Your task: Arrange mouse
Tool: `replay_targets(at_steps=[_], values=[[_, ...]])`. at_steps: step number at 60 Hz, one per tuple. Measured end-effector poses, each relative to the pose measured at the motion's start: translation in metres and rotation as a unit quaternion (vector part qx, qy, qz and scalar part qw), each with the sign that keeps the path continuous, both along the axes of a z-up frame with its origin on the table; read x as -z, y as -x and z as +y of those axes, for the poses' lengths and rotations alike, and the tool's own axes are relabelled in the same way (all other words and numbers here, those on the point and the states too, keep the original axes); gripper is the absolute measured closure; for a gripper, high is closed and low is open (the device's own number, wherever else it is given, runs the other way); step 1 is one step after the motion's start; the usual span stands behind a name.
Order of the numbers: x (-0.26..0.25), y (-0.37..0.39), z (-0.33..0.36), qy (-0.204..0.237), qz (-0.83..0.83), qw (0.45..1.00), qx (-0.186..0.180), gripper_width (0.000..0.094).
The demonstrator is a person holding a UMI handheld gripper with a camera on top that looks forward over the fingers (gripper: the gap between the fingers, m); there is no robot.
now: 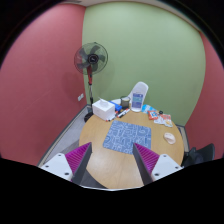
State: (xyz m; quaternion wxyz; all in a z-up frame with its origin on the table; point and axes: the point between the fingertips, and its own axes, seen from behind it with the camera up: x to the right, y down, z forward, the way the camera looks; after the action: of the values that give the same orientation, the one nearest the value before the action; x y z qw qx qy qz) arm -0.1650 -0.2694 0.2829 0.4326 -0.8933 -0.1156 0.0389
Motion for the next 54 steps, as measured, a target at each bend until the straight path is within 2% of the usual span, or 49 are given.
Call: replay_targets(at_steps=[6, 8, 14, 22, 39, 45, 54], values=[[0.014, -0.012, -0.008, 0.019, 0.006, 1.0, 0.003, 0.0106], [0.042, -0.048, 0.01, 0.022, 0.012, 1.0, -0.002, 0.0106], [0.081, -0.096, 0.02, 0.035, 0.017, 0.999, 0.0, 0.0105], [0.132, -0.177, 0.032, 0.055, 0.009, 0.998, 0.024, 0.0106], [0.217, -0.337, 0.132, 0.023, -0.03, 0.995, 0.088, 0.0106], [0.236, -0.37, 0.176, 0.013, -0.031, 0.994, 0.102, 0.0106], [0.266, -0.395, 0.233, 0.012, -0.034, 0.994, 0.105, 0.0108]])
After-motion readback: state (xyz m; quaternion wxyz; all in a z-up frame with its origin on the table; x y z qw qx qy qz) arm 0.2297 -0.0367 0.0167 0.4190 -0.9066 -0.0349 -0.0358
